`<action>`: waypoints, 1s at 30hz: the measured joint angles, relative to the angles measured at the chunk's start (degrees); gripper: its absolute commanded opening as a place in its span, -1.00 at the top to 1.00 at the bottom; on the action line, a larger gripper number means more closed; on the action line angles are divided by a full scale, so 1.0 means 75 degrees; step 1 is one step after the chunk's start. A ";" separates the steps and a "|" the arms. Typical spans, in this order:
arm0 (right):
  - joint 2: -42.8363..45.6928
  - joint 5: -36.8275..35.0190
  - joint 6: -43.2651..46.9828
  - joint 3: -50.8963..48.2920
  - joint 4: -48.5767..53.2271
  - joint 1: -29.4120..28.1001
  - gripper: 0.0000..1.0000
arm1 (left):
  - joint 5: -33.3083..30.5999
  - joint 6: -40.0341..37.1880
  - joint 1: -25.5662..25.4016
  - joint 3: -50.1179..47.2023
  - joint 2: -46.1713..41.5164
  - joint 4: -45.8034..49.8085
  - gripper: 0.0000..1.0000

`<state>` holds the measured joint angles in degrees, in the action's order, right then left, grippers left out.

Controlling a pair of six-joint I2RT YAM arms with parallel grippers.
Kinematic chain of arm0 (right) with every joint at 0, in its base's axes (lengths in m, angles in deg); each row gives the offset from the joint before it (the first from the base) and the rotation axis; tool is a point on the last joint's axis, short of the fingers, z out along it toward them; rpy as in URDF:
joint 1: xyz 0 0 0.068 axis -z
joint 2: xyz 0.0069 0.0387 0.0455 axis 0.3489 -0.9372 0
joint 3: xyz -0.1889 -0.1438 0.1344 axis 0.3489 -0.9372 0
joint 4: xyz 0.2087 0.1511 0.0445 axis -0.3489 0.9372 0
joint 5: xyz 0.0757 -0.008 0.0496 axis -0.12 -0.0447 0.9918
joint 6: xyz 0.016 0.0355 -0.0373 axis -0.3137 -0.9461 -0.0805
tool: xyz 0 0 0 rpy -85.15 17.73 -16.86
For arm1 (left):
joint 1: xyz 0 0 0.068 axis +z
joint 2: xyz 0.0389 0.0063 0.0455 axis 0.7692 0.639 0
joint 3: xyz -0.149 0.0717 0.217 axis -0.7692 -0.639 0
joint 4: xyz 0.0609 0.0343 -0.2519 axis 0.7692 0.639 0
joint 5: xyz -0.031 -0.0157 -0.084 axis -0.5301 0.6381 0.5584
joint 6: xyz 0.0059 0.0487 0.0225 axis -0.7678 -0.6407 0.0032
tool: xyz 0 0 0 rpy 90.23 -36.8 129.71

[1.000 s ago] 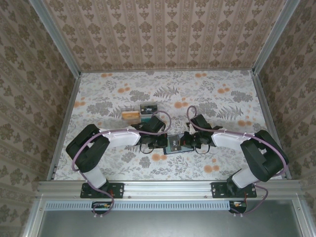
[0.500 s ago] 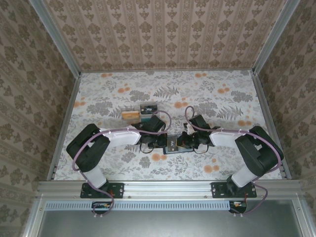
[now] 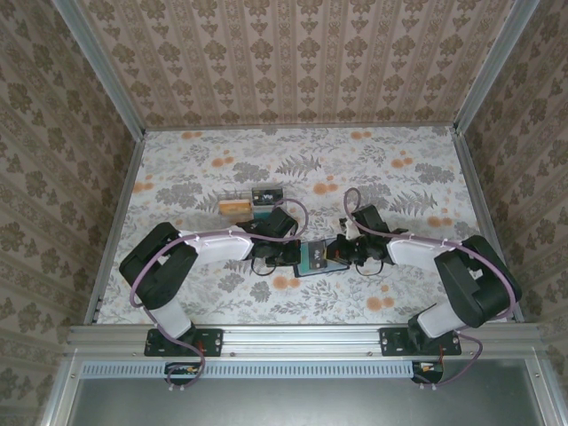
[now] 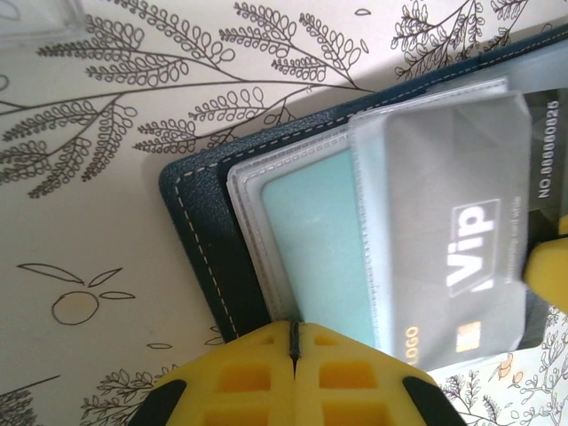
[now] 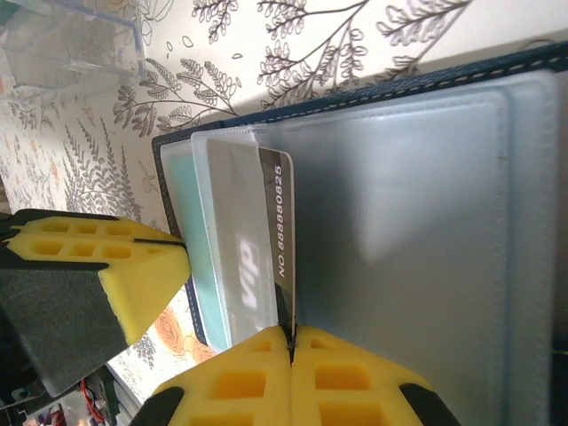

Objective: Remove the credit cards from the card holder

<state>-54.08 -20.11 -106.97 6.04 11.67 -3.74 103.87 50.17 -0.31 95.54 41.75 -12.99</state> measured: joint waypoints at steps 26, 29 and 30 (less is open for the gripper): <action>0.0353 0.0061 0.0347 -0.0245 0.0370 0.0423 1.00 | -0.0055 -0.0280 0.0000 0.0079 0.0035 0.0230 1.00; 0.0350 0.0125 0.0405 -0.0303 0.0370 0.0525 1.00 | -0.0052 -0.0315 0.0000 0.0079 0.0035 0.0233 1.00; 0.0350 0.0152 0.0431 -0.0303 0.0367 0.0557 1.00 | -0.0052 -0.0329 0.0000 0.0079 0.0035 0.0233 1.00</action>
<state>-51.46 -18.98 -103.74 3.76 14.42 0.43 103.47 47.70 -0.31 96.13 42.01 -11.24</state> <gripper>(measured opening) 0.064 0.047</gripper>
